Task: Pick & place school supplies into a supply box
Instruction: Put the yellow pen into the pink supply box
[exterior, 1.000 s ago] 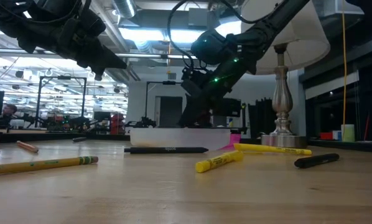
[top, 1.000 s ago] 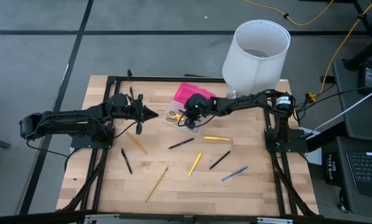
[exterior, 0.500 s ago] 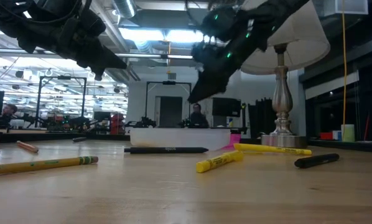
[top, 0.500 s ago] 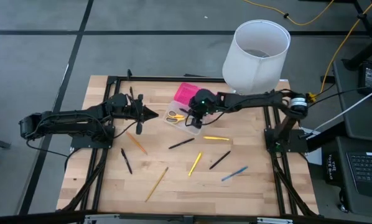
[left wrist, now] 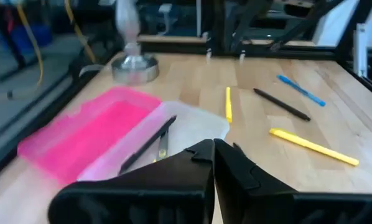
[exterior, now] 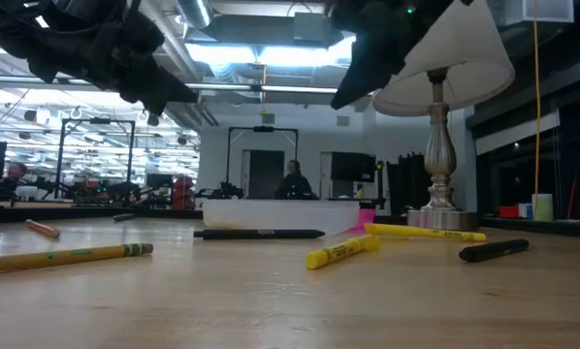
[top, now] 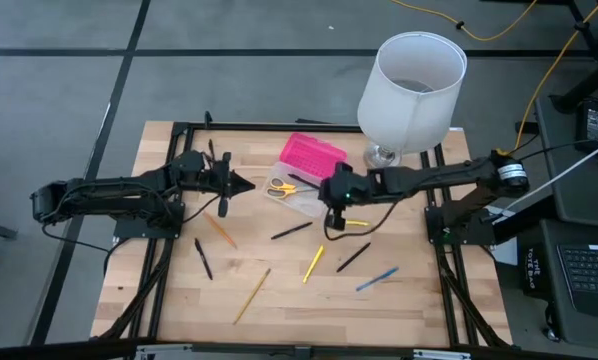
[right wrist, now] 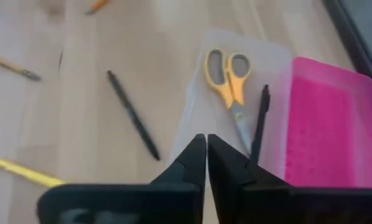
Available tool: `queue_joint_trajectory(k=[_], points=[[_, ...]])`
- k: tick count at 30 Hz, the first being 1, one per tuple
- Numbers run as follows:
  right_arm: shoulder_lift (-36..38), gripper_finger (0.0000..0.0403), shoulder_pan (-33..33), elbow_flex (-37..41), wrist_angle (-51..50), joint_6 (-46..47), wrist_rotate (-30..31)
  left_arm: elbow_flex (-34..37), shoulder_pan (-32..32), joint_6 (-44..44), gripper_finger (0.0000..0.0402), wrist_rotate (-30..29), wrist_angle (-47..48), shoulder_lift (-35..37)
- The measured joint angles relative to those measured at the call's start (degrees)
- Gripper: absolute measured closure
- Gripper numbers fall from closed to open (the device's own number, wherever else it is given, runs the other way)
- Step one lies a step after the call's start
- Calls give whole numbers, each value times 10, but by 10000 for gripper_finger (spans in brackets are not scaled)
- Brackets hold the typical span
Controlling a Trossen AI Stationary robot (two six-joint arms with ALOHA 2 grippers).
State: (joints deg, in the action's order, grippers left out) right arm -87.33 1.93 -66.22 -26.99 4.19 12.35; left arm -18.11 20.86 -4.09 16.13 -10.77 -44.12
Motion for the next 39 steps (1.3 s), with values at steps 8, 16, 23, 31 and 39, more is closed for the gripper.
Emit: queue_joint_trajectory(k=[8, 16, 23, 31, 39], points=[[-5, 398, 48, 0, -87, 70, 1, 0, -34, -26, 400, -16, -18, 0], [-4, 380, 72, 6, -148, 136, 11, 0, -75, -19, 400, -75, -6, 0], [-4, 384, 81, 70, -132, 137, 16, 0, -119, 5, 399, -110, 12, 3], [-4, 345, 80, 112, -97, 135, 16, 0, -137, 14, 398, -166, 11, 3], [-4, 293, 80, 113, -97, 133, 15, 0, -138, 15, 398, -166, 12, 3]])
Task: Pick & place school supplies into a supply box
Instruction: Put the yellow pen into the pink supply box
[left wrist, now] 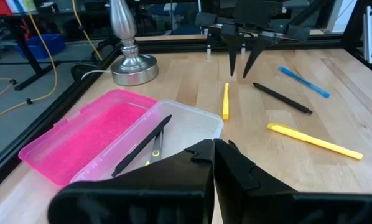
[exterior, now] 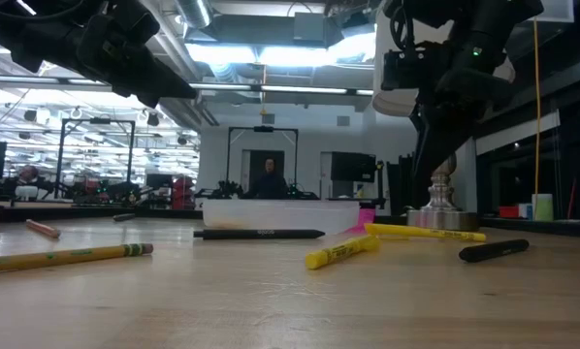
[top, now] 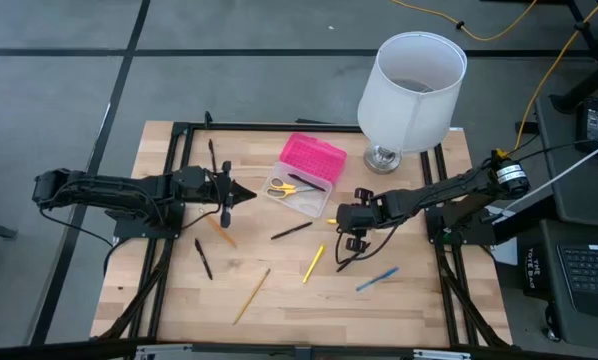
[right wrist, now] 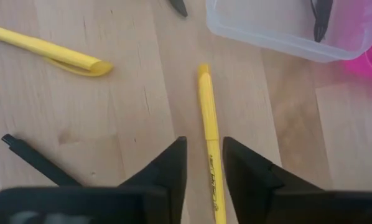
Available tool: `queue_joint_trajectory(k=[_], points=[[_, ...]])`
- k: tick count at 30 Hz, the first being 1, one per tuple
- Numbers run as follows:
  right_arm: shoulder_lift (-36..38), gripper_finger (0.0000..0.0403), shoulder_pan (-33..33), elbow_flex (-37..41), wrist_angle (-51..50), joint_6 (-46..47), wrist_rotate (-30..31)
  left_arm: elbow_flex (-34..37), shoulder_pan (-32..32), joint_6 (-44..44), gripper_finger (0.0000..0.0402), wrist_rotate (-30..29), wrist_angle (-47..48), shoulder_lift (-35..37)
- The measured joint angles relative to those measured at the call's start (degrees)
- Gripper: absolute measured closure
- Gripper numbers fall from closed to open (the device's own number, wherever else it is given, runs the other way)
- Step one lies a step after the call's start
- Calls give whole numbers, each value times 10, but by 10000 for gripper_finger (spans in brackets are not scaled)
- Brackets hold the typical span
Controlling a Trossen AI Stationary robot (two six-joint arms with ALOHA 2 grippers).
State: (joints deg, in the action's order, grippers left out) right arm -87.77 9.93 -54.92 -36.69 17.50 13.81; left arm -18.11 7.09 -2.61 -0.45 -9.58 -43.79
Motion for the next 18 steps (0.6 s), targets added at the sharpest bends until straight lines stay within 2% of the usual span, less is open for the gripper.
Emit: queue_joint_trajectory(k=[8, 18], points=[[0, 254, -4, 3, 5, -1, -2, 0, 0, 0, 398, 0, 7, 0], [1, 249, -33, 101, 114, -19, -5, 0, 0, 4, 398, 0, 8, 0]])
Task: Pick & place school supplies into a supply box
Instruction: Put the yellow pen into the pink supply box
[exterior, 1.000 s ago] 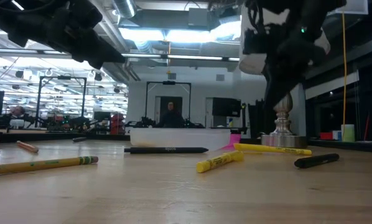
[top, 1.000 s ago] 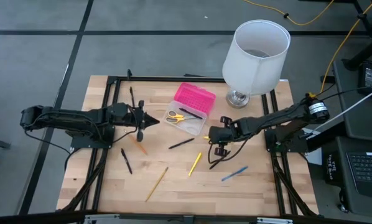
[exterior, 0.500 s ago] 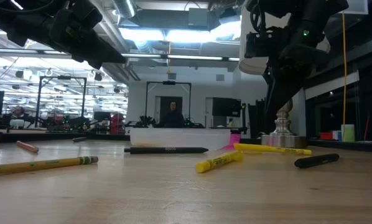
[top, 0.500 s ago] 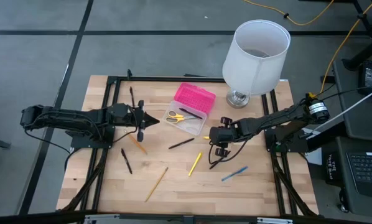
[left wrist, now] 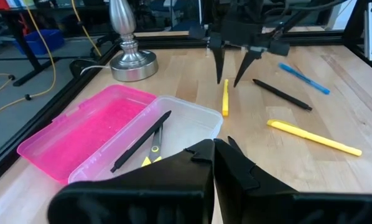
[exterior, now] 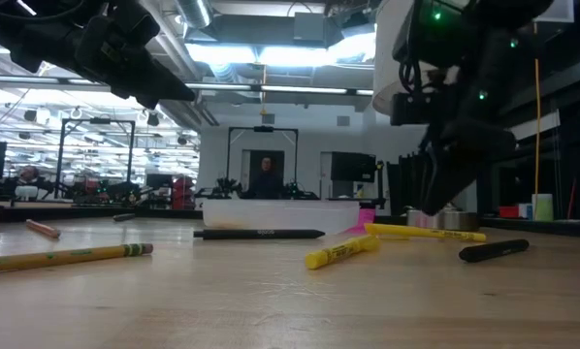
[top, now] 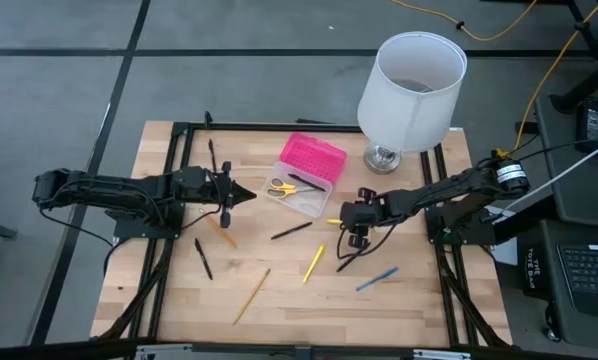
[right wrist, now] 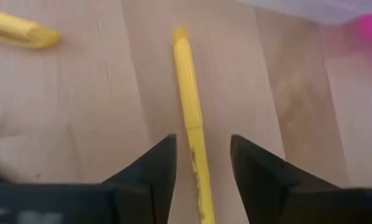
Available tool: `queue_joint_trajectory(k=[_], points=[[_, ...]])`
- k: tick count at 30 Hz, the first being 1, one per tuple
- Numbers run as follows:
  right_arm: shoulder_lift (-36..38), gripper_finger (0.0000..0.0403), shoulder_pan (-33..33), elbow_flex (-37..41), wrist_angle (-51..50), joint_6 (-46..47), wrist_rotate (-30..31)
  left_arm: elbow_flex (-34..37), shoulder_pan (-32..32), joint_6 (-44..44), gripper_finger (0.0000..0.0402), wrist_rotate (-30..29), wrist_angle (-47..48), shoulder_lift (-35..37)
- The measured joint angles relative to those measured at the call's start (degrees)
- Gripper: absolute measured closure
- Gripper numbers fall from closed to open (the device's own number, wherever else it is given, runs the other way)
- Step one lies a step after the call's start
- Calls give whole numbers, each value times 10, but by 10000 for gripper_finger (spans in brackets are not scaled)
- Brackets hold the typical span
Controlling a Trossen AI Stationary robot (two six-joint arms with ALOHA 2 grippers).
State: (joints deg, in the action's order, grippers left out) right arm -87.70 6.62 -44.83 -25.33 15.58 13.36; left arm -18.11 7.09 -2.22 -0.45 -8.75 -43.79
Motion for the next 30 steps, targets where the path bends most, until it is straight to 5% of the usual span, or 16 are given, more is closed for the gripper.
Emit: queue_joint_trajectory(k=[30], points=[[-71, 247, -27, 8, 47, -12, -38, 0, 0, 0, 398, 0, 1, 0]])
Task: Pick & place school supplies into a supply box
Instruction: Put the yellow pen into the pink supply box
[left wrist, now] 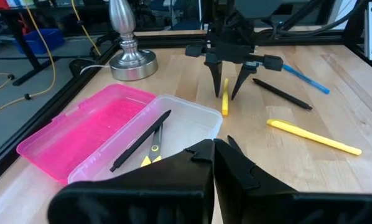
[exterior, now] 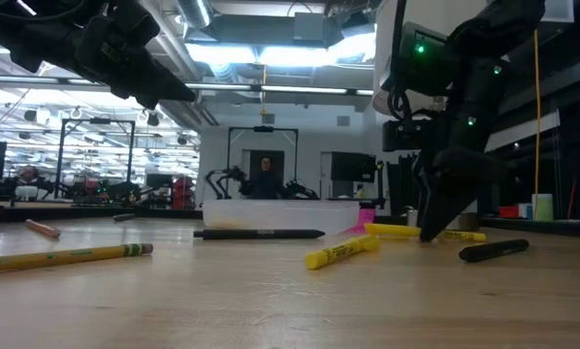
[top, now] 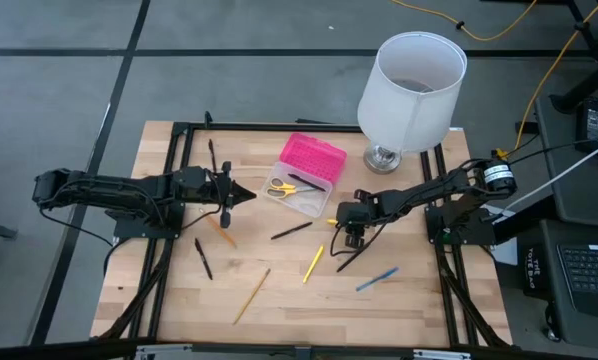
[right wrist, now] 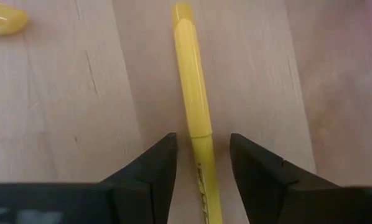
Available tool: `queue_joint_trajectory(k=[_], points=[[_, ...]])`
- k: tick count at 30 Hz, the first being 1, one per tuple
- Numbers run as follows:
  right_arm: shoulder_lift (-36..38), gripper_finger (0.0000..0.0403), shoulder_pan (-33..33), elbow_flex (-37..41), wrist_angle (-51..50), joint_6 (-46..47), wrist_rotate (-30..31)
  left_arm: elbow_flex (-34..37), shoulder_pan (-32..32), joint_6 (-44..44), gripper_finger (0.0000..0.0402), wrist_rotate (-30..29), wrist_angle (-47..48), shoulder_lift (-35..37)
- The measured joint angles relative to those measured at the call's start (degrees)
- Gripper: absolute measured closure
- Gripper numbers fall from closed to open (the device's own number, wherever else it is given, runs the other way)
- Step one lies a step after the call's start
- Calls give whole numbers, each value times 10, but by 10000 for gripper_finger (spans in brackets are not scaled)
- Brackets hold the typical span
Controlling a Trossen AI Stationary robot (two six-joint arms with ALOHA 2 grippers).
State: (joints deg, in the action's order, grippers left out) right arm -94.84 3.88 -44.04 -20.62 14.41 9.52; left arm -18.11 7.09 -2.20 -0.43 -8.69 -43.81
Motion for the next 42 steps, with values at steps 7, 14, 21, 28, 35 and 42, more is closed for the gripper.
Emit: queue_joint_trajectory(k=[7, 14, 21, 28, 35, 42], points=[[2, 285, 0, 1, 4, 1, -3, 0, 0, 0, 398, 0, 0, 0], [1, 368, -1, 1, 7, 1, -6, 0, 0, 0, 398, 0, 0, 0], [14, 368, -15, 0, 6, 1, -10, 0, 0, 0, 398, 0, 0, 0], [87, 368, -41, 1, 7, -36, -42, 0, 0, 0, 398, 0, 0, 0], [147, 368, -81, 0, 18, -106, -66, 0, 0, 0, 398, 0, -1, 0], [155, 368, -141, 0, 89, -183, -158, 0, 1, -1, 398, -1, -5, 0]])
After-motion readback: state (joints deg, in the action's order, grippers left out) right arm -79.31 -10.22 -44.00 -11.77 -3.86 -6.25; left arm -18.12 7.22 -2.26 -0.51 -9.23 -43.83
